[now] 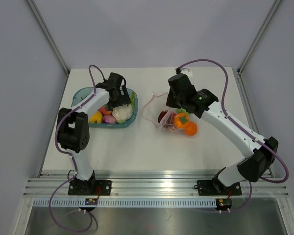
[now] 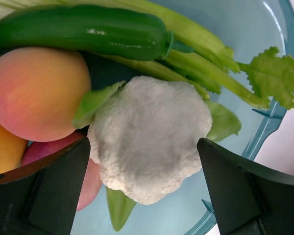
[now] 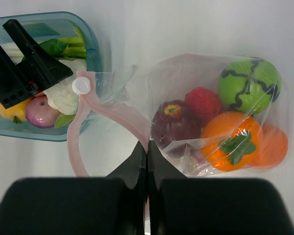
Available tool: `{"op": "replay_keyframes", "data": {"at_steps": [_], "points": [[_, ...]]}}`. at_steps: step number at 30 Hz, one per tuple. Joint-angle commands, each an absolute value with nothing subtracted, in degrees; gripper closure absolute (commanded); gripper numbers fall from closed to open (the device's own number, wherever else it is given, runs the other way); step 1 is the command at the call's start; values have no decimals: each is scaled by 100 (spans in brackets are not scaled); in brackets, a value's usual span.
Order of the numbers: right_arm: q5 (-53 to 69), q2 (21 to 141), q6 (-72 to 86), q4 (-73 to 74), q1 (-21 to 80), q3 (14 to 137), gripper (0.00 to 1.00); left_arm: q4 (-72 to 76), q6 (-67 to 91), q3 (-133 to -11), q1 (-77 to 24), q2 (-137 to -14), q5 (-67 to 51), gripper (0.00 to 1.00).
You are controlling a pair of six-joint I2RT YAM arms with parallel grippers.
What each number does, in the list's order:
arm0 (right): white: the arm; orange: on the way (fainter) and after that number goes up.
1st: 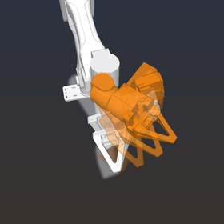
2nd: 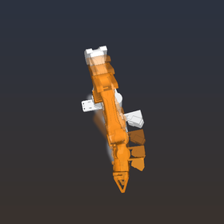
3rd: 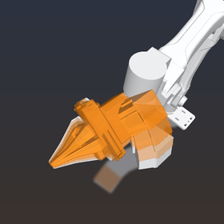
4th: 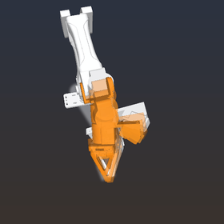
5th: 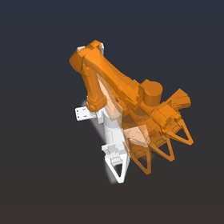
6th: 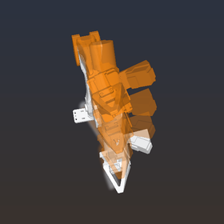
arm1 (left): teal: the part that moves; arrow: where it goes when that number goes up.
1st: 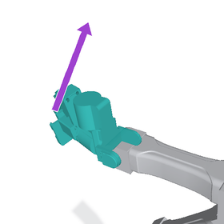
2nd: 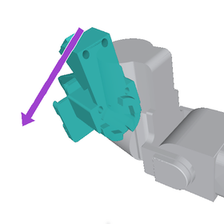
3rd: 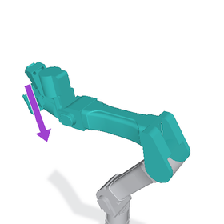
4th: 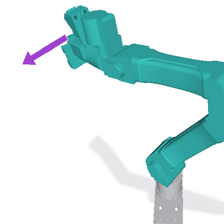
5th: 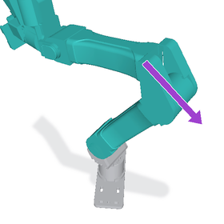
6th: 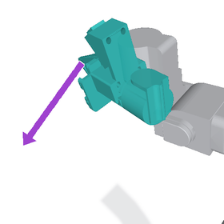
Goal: Place the food in the zip-top bag and seal the zipper
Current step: Pick up the fake vegetable from the bin.
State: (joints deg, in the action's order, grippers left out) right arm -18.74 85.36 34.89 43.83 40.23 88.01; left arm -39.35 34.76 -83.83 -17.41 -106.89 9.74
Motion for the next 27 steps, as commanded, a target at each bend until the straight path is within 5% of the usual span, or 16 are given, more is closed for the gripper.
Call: {"op": "replay_keyframes", "data": {"at_steps": [1, 17, 27], "points": [[-1820, 8315, 3568, 4245, 3999, 8807, 100, -3481, 3630, -8228, -1775, -10513, 879, 6], [-1670, 8297, 3604, 4227, 3990, 8807, 100, -3085, 3656, -7849, -1793, -10634, 756, 2], [-1652, 8236, 3656, 4219, 3999, 8780, 100, -3550, 3489, -8033, -2012, -10073, 1265, 39]]}}
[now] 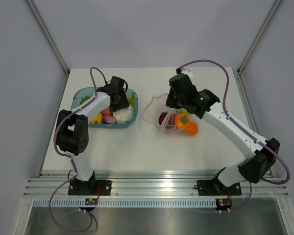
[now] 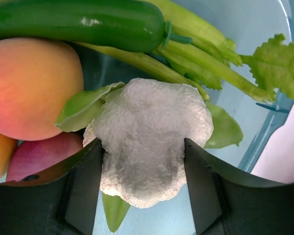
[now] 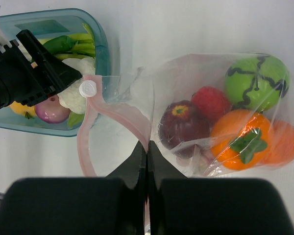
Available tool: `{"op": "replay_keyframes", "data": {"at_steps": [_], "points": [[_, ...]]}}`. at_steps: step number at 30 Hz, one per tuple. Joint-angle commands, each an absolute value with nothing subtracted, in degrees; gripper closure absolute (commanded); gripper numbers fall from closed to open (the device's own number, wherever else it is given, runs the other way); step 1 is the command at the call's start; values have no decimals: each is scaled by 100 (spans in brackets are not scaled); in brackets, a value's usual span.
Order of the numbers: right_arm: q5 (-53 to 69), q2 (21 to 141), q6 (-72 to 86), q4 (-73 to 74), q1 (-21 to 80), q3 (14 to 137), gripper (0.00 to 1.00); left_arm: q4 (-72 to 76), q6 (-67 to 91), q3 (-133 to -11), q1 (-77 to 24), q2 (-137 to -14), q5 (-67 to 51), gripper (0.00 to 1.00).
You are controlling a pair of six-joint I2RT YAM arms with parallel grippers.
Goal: Place the food in the zip-top bag and seal the zipper
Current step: Pick up the fake vegetable from the bin.
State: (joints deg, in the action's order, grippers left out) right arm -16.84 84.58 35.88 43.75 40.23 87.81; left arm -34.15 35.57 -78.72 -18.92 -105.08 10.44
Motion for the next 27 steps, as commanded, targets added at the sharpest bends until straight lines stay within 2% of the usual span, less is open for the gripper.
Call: {"op": "replay_keyframes", "data": {"at_steps": [1, 5, 16, 27], "points": [[-1661, 8227, 3648, 4201, 3990, 8772, 100, -3603, 3472, -8042, -2021, -9890, 1309, 43], [-1652, 8192, 3665, 4201, 3990, 8771, 100, -3735, 3445, -8059, -2039, -9519, 1415, 52], [-1644, 8191, 3683, 4201, 3999, 8719, 100, -3946, 3068, -8095, -2039, -8798, 1697, 53], [-1319, 8815, 3656, 3964, 4140, 9061, 100, -4157, 2620, -8499, -1969, -7998, 126, 55]]}}
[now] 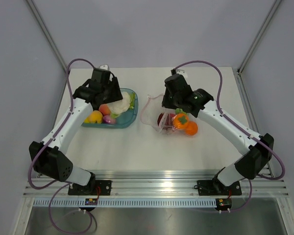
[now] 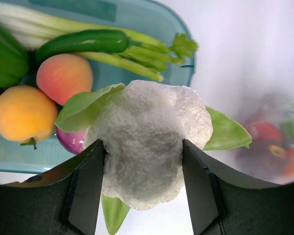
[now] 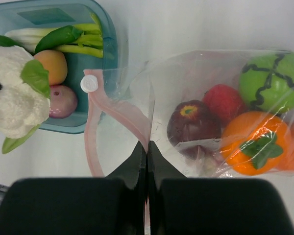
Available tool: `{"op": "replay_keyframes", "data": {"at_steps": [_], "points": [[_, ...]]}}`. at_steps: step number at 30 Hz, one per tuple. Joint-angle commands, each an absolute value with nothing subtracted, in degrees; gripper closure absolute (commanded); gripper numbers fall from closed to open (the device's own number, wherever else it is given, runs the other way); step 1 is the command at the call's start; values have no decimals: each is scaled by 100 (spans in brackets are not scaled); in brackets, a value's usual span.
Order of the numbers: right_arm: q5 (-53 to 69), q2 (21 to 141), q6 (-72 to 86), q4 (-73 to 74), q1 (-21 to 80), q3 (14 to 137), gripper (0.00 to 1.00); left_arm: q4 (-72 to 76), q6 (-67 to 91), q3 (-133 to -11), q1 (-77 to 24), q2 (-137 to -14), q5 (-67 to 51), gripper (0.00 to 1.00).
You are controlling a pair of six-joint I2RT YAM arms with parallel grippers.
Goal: Place the food in the zip-top bag and seal the zipper
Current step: Pick up the fake vegetable from the bin, then place the fake vegetable in the zipper food storage bag.
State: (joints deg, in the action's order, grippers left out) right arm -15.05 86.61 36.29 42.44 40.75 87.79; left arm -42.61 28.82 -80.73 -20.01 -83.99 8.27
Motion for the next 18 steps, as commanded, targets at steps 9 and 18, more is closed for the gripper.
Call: {"op": "replay_keyframes", "data": {"at_steps": [9, 18], "points": [[-1152, 9167, 3691, 3885, 4157, 9369, 100, -3964, 2821, -8165, -1986, -7445, -1500, 59], [-1081, 9229, 3718, 3858, 4157, 9483, 100, -3806, 2909, -7946, -2320, -7575, -2582, 58]]}}
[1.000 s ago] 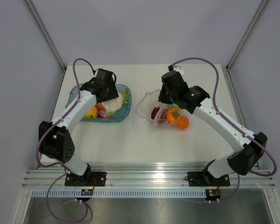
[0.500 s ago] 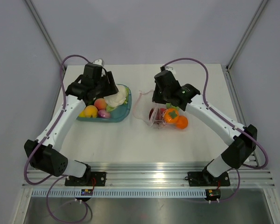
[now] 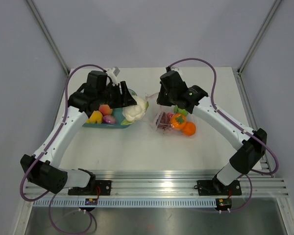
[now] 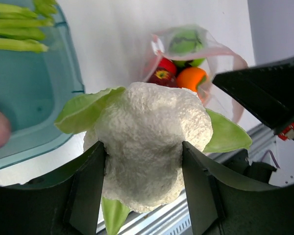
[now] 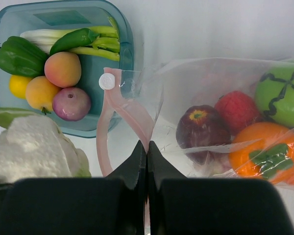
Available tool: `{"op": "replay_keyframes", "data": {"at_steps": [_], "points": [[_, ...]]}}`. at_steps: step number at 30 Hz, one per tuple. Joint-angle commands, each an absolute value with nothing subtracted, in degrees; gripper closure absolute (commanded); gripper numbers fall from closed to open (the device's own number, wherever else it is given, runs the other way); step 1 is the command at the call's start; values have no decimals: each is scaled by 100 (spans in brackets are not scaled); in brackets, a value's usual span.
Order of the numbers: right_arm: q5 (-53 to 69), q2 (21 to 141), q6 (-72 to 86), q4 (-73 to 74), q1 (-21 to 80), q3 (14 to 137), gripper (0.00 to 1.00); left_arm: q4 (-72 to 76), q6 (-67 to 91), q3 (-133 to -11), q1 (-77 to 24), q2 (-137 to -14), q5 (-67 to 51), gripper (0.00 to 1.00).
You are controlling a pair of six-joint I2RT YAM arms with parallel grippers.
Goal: Place the food in the zip-top bag and seal the zipper
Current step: Place the fake vegetable in the zipper food storage bag.
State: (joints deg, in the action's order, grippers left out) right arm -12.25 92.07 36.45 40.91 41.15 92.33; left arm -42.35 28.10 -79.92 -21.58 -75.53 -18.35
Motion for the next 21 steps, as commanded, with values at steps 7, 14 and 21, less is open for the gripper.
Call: {"op": "replay_keyframes", "data": {"at_steps": [7, 14, 21], "points": [[-1072, 9141, 3727, 3858, 4157, 9466, 100, -2918, 3463, -7752, -2417, -7734, -3331, 58], [-1028, 8921, 3753, 3885, 4166, 9413, 100, -3164, 3349, -7954, -2540, -8243, -3041, 59], [-976, 8745, 3753, 3920, 4219, 9422, 100, -3050, 3533, -8226, -2742, -8726, -2664, 61]]}}
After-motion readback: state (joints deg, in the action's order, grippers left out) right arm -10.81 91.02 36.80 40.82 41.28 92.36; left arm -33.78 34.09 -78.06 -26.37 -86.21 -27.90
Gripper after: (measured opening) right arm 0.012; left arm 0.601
